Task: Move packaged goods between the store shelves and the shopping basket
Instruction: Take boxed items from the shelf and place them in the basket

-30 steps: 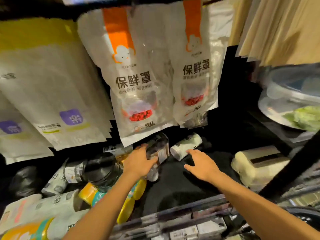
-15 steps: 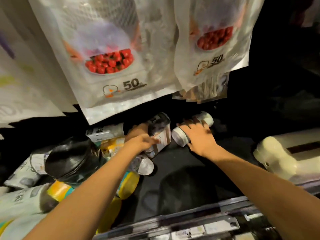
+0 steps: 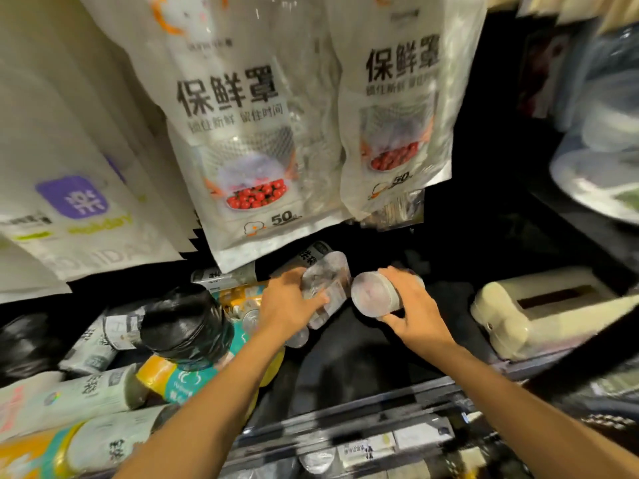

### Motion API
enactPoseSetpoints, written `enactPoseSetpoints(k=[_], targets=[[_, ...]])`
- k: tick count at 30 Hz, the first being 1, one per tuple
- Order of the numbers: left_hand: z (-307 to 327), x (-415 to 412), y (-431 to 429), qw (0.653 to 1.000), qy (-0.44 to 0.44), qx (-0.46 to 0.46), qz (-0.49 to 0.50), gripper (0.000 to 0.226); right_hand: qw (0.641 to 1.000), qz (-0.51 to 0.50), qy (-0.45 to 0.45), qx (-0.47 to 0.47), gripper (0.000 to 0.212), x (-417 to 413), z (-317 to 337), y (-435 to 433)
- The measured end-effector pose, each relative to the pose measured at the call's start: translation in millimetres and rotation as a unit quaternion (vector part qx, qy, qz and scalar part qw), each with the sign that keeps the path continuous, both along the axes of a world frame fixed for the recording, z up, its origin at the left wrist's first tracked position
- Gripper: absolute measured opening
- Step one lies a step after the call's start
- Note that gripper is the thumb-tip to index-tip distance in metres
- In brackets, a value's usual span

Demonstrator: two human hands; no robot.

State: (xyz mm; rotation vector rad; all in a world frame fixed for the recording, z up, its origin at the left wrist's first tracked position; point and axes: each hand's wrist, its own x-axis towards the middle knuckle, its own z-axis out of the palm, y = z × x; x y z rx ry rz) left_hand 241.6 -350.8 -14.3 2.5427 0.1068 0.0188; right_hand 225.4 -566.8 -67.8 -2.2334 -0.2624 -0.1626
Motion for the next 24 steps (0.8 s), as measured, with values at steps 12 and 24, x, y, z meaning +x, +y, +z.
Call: enactPoseSetpoints(k=[12,24], targets=[[69,-124,-34,0.970,0.037,-0.235,-0.040,0.027,0.979,-0.070,0.036,0.189,0.062,-158,105,-36],[61,-192,-114,0.933,0.125,-0.305,-0.144,0.026,0.934,-0.275,0.030,0.228,0.061,-306,116,-116]])
